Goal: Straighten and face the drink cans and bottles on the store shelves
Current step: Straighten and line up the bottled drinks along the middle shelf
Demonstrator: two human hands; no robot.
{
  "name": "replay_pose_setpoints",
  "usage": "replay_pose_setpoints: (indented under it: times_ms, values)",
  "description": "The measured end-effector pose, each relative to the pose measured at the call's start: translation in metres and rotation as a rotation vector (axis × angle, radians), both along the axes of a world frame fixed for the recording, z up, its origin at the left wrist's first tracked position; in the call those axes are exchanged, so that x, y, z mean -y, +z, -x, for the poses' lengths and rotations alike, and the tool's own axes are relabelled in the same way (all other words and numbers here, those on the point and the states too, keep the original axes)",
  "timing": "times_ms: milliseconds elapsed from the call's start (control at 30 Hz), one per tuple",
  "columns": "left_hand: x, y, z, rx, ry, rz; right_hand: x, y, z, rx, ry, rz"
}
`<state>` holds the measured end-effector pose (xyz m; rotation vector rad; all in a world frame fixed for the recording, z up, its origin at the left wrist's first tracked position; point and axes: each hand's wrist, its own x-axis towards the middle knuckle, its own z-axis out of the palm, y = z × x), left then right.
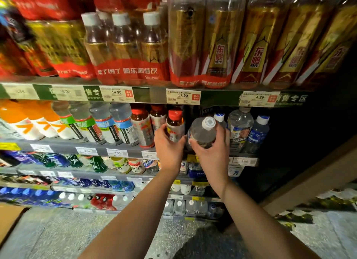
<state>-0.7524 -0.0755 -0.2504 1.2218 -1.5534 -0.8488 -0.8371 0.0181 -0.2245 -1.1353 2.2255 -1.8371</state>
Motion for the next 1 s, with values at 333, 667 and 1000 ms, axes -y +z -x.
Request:
replay_pose_setpoints:
  times_ms: [333, 667, 1000]
  values:
    - [0.006, -0.003, -0.015, 0.011, -0.089, 0.062, 0.036, 0.014, -0.012, -0.083, -0.167, -0.175]
    - [0.02, -0.011, -0.038, 0.024, -0.275, -0.013, 0.045, 0.01, -0.027, -0.13, -0.295, -0.199]
    - [-0.009, -0.005, -0.038, -0.05, -0.479, -0.058, 0.016, -0.008, -0.035, -0.074, -0.42, -0.067]
